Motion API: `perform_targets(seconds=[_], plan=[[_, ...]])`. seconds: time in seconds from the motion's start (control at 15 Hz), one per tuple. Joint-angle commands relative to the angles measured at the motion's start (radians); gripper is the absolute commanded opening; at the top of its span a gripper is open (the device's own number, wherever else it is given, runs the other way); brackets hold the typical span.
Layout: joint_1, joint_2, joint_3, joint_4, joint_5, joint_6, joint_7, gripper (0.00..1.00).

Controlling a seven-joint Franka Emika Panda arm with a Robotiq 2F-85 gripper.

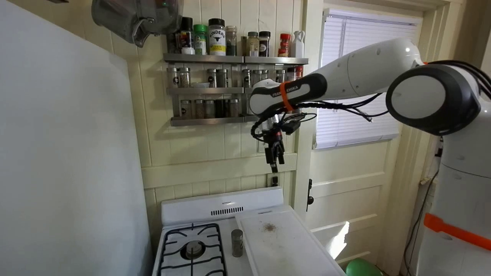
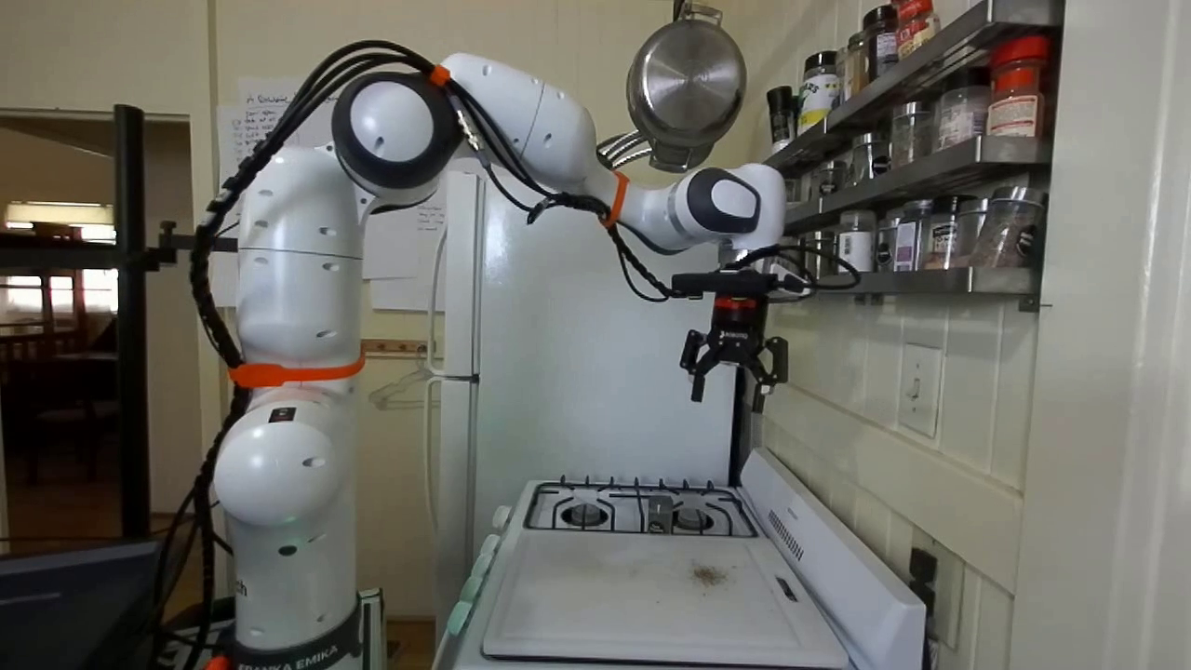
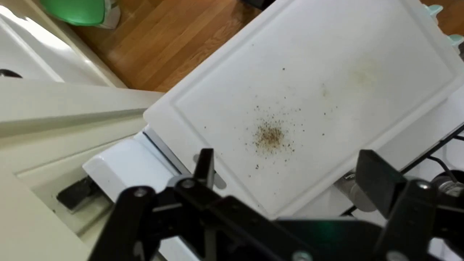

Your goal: Move the spice bottle, that is in the middle of the first shelf, to the tray

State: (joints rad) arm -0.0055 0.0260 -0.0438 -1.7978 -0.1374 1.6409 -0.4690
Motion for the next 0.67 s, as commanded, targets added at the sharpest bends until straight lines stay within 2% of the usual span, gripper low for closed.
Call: perform_targets(seconds=[0.0,0.07,0.13,0.6], plan=[[0.031,0.090,0.051,0.123,-0.041,-0.021,0.106,1.00],[0.036,0.102,0.061,0.128,-0.040,-0.014,0.123,1.00],[0.021,0.059,0.056,0.080,-0.023,-0.003,0.084,1.00],[0.017,0.069,0.059,0.091,-0.024,-0.003,0.091,1.00]])
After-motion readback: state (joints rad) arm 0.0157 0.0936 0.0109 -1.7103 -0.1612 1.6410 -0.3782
